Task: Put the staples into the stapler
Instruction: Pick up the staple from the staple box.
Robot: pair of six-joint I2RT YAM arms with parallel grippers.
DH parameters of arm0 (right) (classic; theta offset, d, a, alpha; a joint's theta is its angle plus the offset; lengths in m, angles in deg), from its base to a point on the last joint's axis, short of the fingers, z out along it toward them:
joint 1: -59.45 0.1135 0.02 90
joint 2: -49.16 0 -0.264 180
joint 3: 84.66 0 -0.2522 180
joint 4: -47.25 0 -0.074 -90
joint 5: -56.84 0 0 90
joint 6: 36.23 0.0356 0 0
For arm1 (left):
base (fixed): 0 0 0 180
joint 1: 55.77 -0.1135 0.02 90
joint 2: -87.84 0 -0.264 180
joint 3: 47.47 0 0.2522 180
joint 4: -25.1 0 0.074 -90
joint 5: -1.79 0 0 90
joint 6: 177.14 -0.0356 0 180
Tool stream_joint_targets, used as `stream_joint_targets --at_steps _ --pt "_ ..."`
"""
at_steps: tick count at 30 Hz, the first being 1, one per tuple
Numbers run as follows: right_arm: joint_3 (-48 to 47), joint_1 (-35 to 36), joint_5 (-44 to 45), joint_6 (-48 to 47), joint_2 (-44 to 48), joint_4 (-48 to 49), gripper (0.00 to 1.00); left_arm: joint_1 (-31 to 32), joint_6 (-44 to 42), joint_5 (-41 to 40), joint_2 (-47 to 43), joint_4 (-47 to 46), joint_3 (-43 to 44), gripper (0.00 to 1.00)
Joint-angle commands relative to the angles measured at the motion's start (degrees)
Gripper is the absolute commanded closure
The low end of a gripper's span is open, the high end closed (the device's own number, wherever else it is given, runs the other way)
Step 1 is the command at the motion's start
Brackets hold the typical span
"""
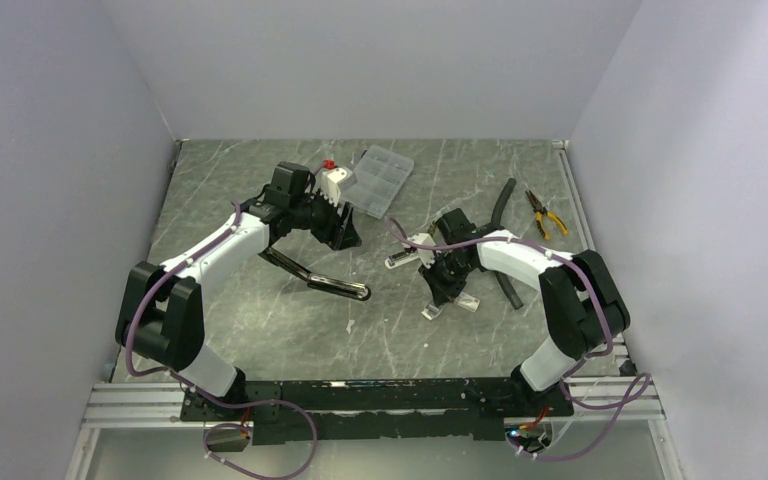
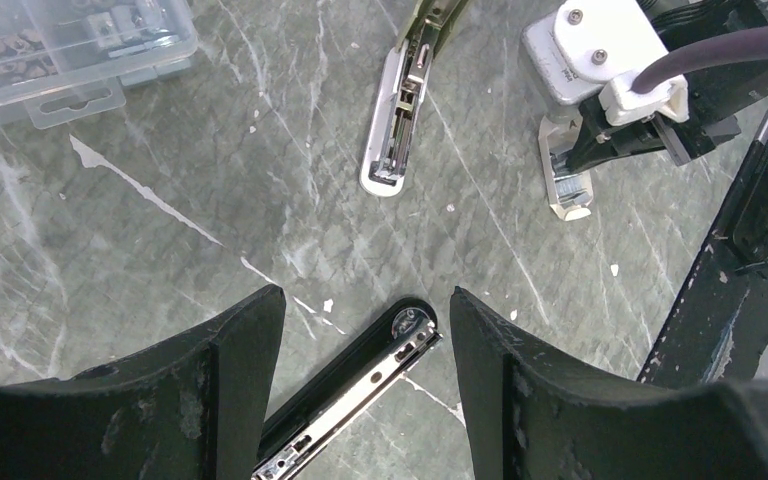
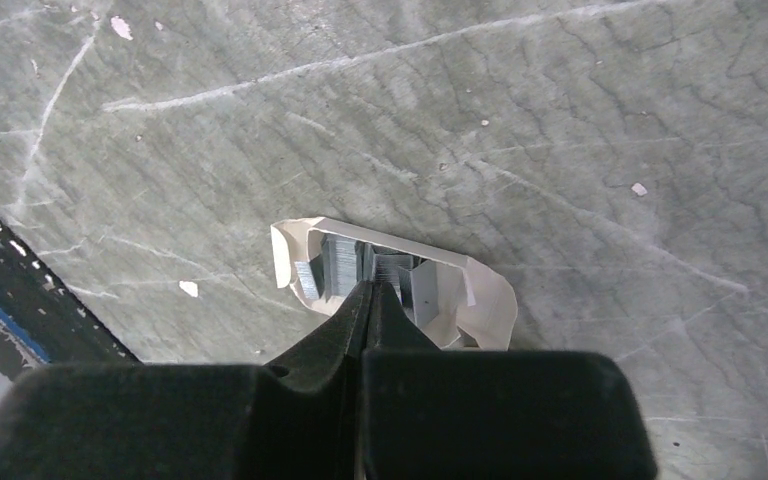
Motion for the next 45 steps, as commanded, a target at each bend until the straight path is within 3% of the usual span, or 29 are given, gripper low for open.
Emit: stream_joint_targets --at_steps 1,11,27,32,37,39,40,45 --pt "-2.5 -0.7 -3.8 -1.6 1.2 -2.0 1.00 -0.2 -2.0 0.4 -1.1 -0.6 1.4 0.33" --pt "-4.1 -2.2 -6.0 -2.9 1.7 -4.0 1.00 -0.2 -2.8 0.2 -0.9 -0.5 1.7 0.33" --pt "-3.6 -4.4 -21.5 -4.3 2.4 -3.5 1.00 -0.3 -4.3 1.5 -1.7 -0.1 1.5 0.31" --pt "-4.1 -6.1 -28.7 -3.0 6.0 0.5 1.00 -0.3 0.7 8.8 -0.5 -3.6 1.7 0.29" --pt "-5.3 -6.7 -34.5 2.9 11.5 10.6 1.00 -0.3 11.1 21.1 0.8 -15.2 1.0 0.28" --pt "-5.6 -7.0 -34.9 5.3 13.9 14.9 1.00 -0.1 17.1 25.0 1.5 -23.0 -0.2 0.28" --pt "-4.9 -7.6 -35.0 8.6 16.7 21.2 1.00 0.2 23.9 27.5 2.3 -31.9 -1.3 0.28" --pt "-0.9 -9.7 -34.7 16.6 22.8 34.1 1.00 1.8 36.2 28.2 3.8 -52.2 -4.0 0.27"
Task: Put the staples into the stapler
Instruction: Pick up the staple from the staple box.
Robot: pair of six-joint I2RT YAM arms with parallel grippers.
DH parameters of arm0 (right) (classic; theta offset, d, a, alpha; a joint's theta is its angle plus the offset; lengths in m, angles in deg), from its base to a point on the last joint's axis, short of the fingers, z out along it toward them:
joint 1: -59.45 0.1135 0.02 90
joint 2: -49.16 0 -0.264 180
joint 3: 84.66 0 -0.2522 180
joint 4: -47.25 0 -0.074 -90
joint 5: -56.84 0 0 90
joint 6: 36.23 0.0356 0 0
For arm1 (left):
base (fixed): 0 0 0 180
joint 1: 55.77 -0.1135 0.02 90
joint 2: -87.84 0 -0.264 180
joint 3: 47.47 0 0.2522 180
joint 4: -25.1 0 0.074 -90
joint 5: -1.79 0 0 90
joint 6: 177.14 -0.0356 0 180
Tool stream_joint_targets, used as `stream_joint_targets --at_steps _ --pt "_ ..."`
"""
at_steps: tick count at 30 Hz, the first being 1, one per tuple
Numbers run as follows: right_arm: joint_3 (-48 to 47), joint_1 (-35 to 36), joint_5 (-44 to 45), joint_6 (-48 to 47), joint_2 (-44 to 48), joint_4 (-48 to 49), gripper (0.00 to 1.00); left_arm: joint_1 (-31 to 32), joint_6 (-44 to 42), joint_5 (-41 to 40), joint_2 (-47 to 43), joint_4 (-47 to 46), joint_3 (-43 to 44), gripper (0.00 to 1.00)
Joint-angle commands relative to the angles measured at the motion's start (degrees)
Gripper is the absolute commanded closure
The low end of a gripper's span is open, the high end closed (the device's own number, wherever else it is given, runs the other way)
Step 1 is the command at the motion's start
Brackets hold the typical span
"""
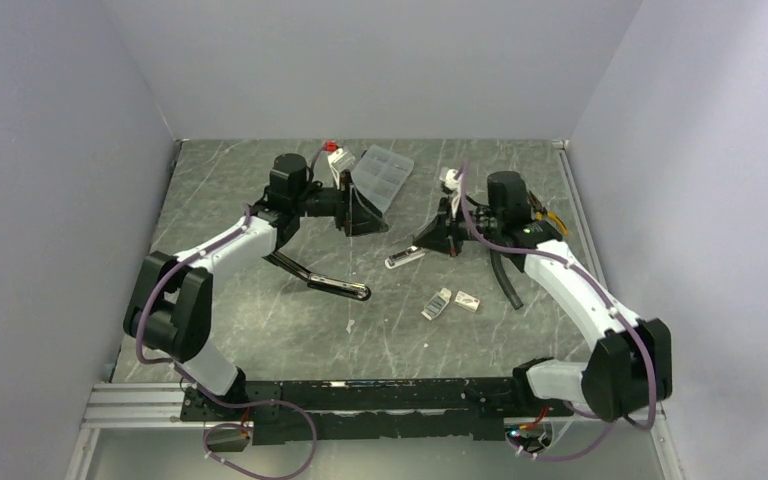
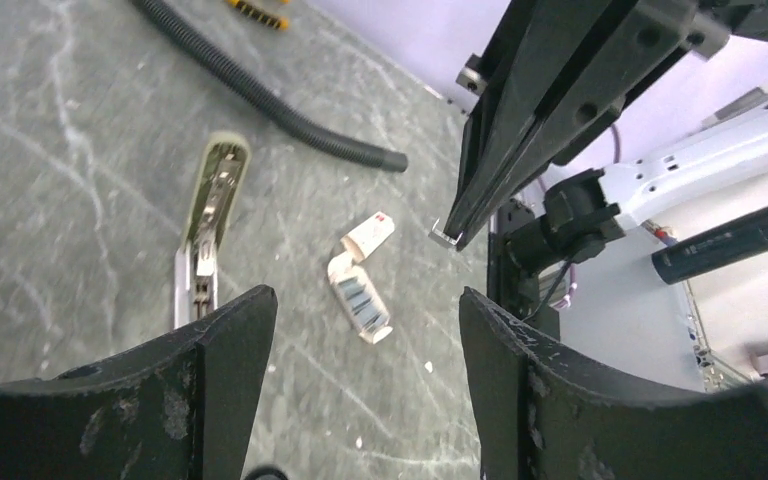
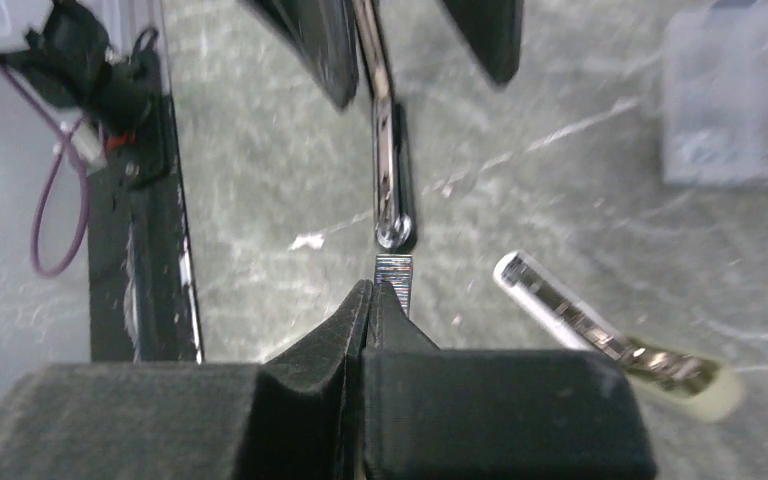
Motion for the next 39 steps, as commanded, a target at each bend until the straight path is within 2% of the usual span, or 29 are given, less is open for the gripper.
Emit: stream_joint_targets --at_steps 1,4,9,12,25,31,39 --pt "2.4 -2.0 -3.0 9.0 5.7 17.0 1.00 1.9 16.2 4.7 1.5 -26.7 -2.7 0.28" --pt "3.0 -2.8 -4.4 11.7 6.4 20.1 1.00 3.3 20.1 4.3 2.6 -36.0 -4.3 0.27" --pt "5.0 -3.0 -6.7 15.7 6.9 24.3 1.00 6.1 20.4 3.5 5.7 -39.2 -2.7 0.27" --pt "4.9 -3.0 -8.0 16.1 6.5 24.4 1.00 6.7 23.1 2.9 7.8 -44.7 -2.2 0.26" --pt "6.9 -3.5 -10.8 20.7 5.0 28.1 1.00 7.1 21.0 4.7 9.2 -50.4 -2.8 0.34" --pt "7.6 -3.8 -11.7 23.0 4.0 30.3 1.00 7.9 20.9 5.7 9.5 -51.7 -2.5 0.46" --pt "7.9 -4.4 -11.5 23.2 4.6 30.5 1.00 7.9 20.0 6.1 8.9 -51.4 -3.3 0.50"
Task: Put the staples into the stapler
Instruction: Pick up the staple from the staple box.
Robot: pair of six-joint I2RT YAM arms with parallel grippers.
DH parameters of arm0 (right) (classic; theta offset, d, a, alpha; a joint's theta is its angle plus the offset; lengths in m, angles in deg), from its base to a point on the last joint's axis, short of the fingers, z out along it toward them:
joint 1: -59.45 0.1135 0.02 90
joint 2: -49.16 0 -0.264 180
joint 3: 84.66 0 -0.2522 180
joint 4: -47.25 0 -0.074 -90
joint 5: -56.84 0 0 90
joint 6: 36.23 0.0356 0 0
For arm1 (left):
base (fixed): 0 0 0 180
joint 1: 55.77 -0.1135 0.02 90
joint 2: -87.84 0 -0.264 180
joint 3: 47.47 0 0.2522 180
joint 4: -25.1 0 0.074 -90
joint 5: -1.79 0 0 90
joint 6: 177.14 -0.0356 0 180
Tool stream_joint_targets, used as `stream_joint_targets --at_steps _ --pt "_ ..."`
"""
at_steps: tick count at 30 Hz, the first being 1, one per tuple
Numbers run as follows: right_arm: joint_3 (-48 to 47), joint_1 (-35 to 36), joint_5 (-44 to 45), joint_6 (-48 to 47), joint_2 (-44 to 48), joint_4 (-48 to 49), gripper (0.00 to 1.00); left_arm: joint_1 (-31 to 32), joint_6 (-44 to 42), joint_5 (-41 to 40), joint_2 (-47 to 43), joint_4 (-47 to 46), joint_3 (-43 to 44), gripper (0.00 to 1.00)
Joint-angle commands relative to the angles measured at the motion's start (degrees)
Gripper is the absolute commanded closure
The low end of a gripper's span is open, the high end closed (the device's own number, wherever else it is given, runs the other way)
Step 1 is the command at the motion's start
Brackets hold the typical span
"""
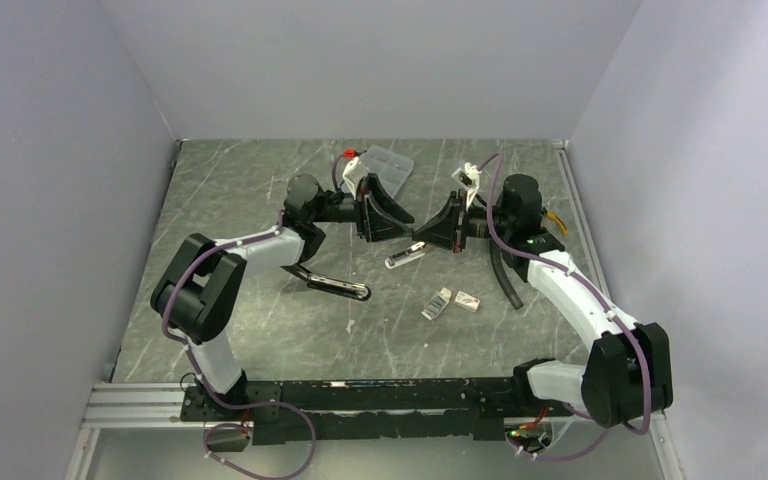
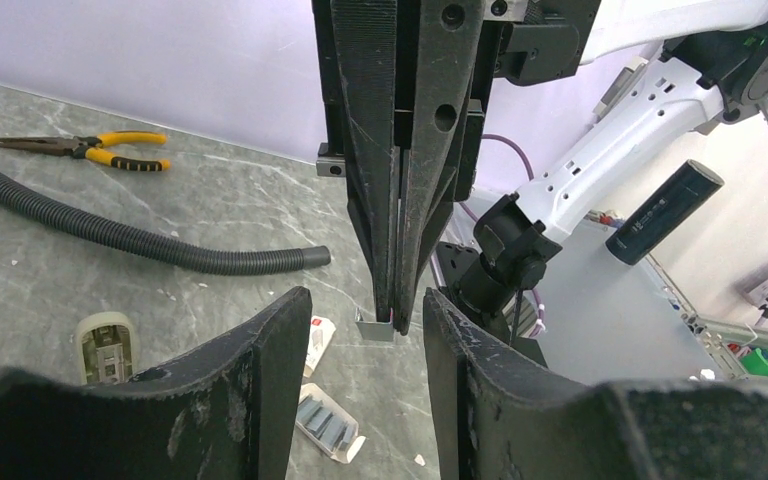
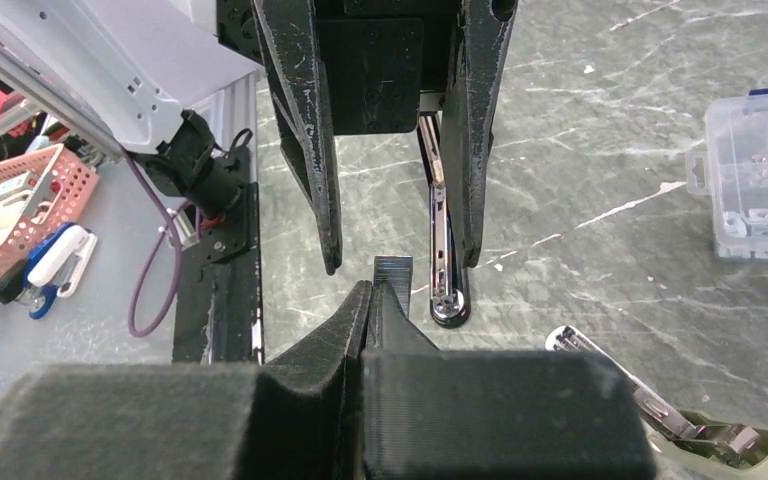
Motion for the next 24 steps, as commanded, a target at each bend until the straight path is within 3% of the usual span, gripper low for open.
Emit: stream_joint_targets --at_steps 1,24 --pt "0.0 -0.4 -1.5 0.4 0.6 3.2 1.00 0.3 -1.0 1.3 -0.3 -2.3 0.4 0.49" --pt "0.1 -0.8 -0.4 -2.3 2.0 1.3 1.00 0.7 -1.0 1.7 -0.4 -1.0 0.1 0.63"
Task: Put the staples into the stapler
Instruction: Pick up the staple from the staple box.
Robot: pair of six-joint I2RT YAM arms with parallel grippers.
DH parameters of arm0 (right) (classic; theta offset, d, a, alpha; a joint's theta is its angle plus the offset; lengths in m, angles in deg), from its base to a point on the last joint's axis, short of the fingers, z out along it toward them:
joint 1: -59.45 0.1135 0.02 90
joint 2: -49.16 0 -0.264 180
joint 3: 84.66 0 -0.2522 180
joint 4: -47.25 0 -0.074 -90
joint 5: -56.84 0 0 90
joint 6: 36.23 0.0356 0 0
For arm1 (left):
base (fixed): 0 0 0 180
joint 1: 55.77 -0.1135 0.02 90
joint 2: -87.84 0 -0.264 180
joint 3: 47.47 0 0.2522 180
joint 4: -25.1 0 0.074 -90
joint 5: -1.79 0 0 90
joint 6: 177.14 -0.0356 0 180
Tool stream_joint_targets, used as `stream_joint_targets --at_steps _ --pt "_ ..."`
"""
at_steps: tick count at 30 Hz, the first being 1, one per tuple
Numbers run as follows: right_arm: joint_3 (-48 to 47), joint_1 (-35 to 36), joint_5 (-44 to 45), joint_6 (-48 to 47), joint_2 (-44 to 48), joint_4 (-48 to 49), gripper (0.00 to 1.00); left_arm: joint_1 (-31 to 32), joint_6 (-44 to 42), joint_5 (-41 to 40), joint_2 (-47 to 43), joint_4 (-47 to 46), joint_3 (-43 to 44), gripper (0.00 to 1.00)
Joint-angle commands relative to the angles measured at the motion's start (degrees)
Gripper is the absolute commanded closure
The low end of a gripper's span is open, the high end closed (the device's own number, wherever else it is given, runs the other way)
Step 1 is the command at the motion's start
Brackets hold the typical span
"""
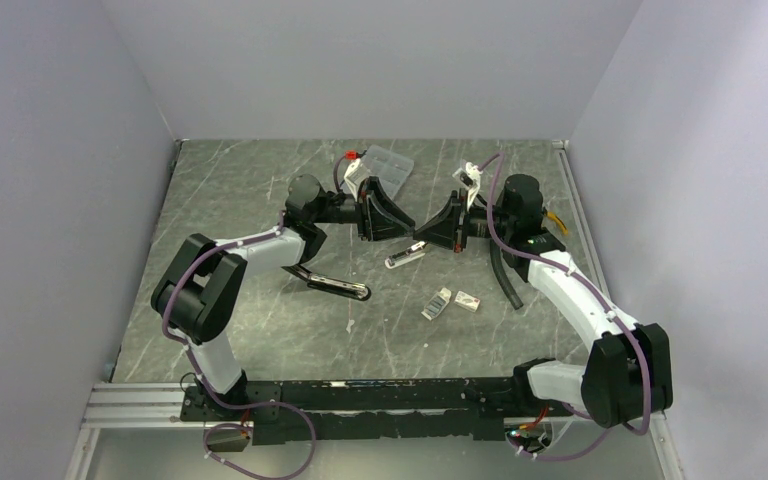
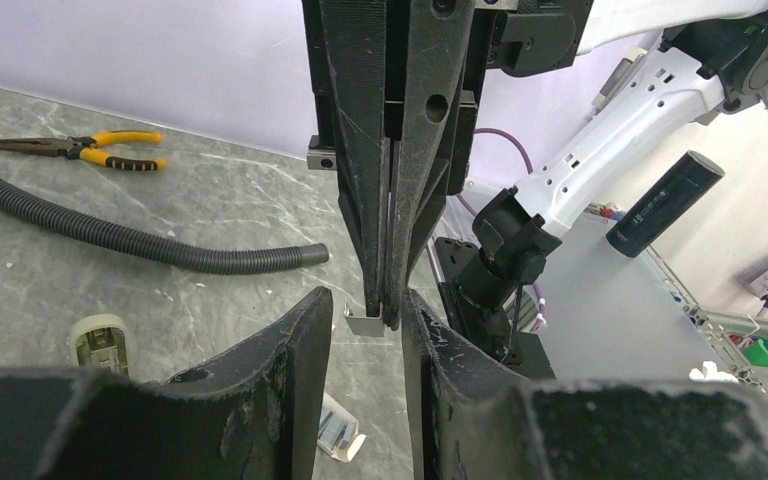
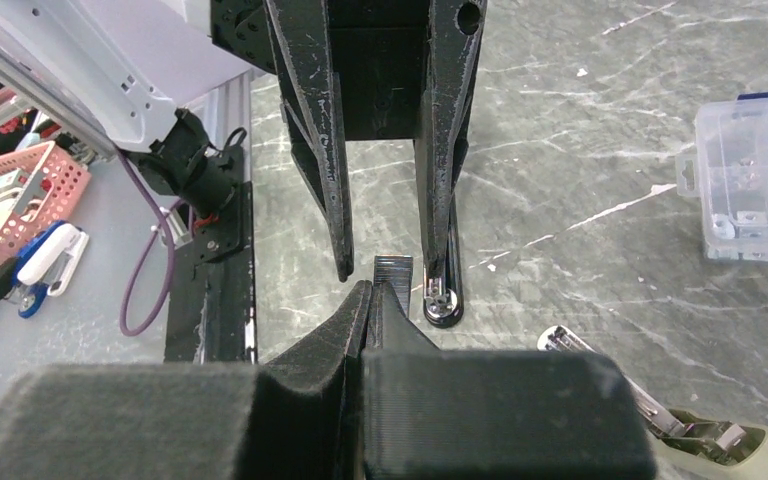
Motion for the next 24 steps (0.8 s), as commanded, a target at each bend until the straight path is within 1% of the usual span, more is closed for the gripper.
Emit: stream_joint_targets --at_steps 1,11,24 --pt "0.1 -0.4 -0.2 -1.8 2.0 1.1 1.00 0.3 0.3 1.3 -0.4 -1.3 0.1 0.63" --pt "0.2 -0.5 -0.5 -2.0 2.0 1.1 1.00 0.4 0.8 1.2 -0.1 -1.4 0.3 0.65" --pt "0.3 -0.5 0.8 -3.3 2.1 0.3 1.00 0.6 1.5 2.1 0.5 -0.8 1.4 0.87"
